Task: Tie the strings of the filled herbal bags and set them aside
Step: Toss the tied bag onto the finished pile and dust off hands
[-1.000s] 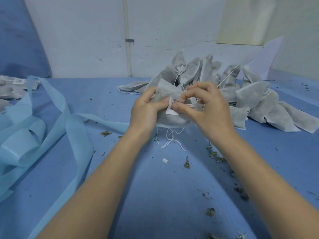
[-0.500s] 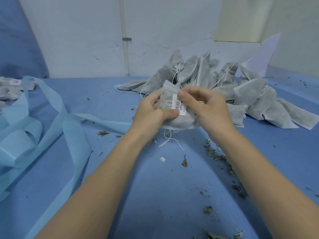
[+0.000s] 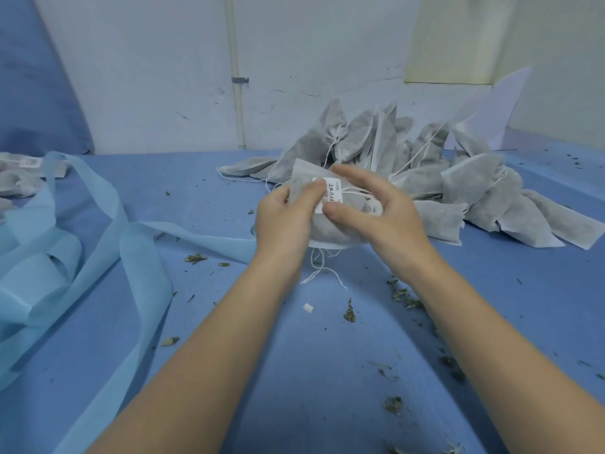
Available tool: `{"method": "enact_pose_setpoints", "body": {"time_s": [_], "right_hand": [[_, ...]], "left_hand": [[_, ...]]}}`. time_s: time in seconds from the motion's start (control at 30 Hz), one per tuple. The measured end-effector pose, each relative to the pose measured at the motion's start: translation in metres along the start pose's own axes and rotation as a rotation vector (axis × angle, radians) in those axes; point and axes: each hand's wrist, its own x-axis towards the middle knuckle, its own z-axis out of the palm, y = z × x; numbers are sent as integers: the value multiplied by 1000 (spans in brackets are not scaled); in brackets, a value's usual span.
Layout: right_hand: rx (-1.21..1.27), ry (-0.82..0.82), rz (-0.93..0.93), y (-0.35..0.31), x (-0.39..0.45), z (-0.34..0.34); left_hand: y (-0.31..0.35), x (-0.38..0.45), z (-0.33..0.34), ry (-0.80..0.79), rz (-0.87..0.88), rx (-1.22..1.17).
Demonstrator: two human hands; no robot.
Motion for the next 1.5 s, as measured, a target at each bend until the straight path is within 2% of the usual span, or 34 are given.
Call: {"method": "enact_pose_setpoints", "body": {"time_s": [0.13, 0.27, 0.33, 0.4, 0.47, 0.5, 0.6, 0.63, 0.7, 0.93, 1.13, 1.27, 1.37, 1.5], "right_hand": [[175, 169, 199, 2, -1, 10], [607, 105, 308, 3, -1, 24], [716, 143, 371, 2, 2, 29], [713, 291, 450, 0, 13, 37], [582, 454, 436, -9, 29, 53], [505, 391, 376, -16, 37, 66], [450, -293, 232, -41, 54, 106], [462, -429, 221, -47, 55, 113], [489, -482, 222, -48, 58, 114], [526, -308, 247, -35, 46, 81], [370, -114, 299, -22, 20, 28], [260, -24, 279, -10, 4, -6], [207, 126, 253, -2, -1, -28], [163, 321, 271, 11, -1, -52]], "left_hand": [[2, 4, -1, 138, 40, -25], [-1, 2, 2, 255, 40, 36], [-1, 2, 2, 295, -4, 41], [0, -1, 3, 313, -97, -35], [1, -5, 6, 301, -145, -109], [2, -8, 7, 312, -138, -81], [10, -4, 0, 397, -78, -61], [12, 0, -3, 405, -70, -68], [14, 4, -8, 385, -77, -36], [0, -5, 6, 220, -68, 138], [-16, -22, 23, -116, -56, 453], [-27, -31, 43, -273, 146, 760], [-36, -27, 62, -294, 362, 913], [-53, -6, 91, -327, 502, 1094]]}}
